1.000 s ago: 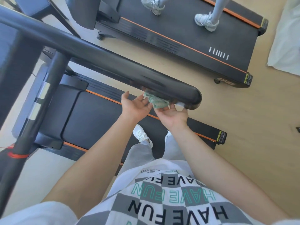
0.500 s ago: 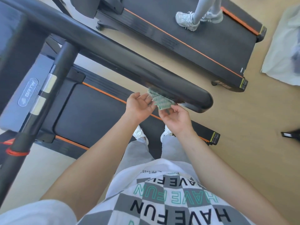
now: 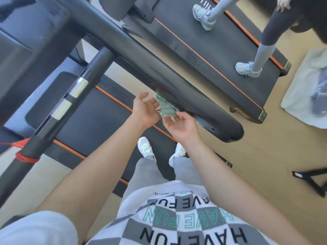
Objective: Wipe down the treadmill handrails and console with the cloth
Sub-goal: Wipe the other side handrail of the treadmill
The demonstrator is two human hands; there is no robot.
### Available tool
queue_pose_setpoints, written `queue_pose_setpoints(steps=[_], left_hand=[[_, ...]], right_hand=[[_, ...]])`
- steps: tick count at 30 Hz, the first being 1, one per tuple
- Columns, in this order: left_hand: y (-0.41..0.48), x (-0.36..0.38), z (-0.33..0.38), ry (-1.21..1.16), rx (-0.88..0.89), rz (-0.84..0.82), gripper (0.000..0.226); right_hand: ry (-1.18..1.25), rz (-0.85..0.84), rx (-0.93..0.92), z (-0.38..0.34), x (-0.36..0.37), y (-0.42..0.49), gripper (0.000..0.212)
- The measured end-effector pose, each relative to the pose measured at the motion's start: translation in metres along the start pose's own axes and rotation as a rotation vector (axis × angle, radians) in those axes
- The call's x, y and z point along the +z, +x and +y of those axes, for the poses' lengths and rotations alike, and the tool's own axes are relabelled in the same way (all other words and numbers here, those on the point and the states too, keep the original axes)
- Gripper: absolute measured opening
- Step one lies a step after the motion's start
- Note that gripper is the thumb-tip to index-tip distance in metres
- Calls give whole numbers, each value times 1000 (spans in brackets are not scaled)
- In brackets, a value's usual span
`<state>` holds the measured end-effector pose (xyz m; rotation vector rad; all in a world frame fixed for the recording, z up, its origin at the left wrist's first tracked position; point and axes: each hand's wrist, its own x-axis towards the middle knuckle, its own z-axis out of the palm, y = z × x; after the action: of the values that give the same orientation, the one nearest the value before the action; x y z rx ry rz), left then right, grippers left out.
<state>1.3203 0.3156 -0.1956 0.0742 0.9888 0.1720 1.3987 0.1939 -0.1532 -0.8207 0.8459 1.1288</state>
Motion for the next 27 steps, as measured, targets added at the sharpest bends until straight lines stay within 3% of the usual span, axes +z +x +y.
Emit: queue_pose_setpoints(steps=[2, 7, 10, 13, 15, 18, 21, 23, 25, 27], left_hand=[[-1, 2, -1, 154, -7, -72, 22], [9, -15, -4, 437, 46, -281, 48], [9, -10, -6, 423, 85, -169, 46], [15, -9, -4, 340, 142, -63, 21], [17, -10, 0, 268, 163, -40, 14], [14, -9, 6, 87, 122, 4, 12], [9, -8, 10, -88, 112, 19, 22], [6, -11, 12, -205, 141, 11, 21], [6, -11, 14, -342, 165, 9, 28], [7, -8, 13, -431, 164, -7, 43]], right_hand=[[-29, 6, 10, -5, -8, -2, 23], [-112, 5, 40, -7, -10, -7, 24], [-217, -41, 52, -6, -7, -11, 29], [-731, -126, 27, -7, -6, -26, 40], [-1144, -84, -131, -11, -6, -38, 45], [-1591, -33, -563, -27, 1, -54, 37], [-1696, -117, -1081, -44, 19, -65, 25], [-1798, -140, -1433, -56, 32, -59, 29], [-2021, -87, -1498, -67, 43, -44, 56], [-2220, 20, -1253, -73, 50, -31, 78]])
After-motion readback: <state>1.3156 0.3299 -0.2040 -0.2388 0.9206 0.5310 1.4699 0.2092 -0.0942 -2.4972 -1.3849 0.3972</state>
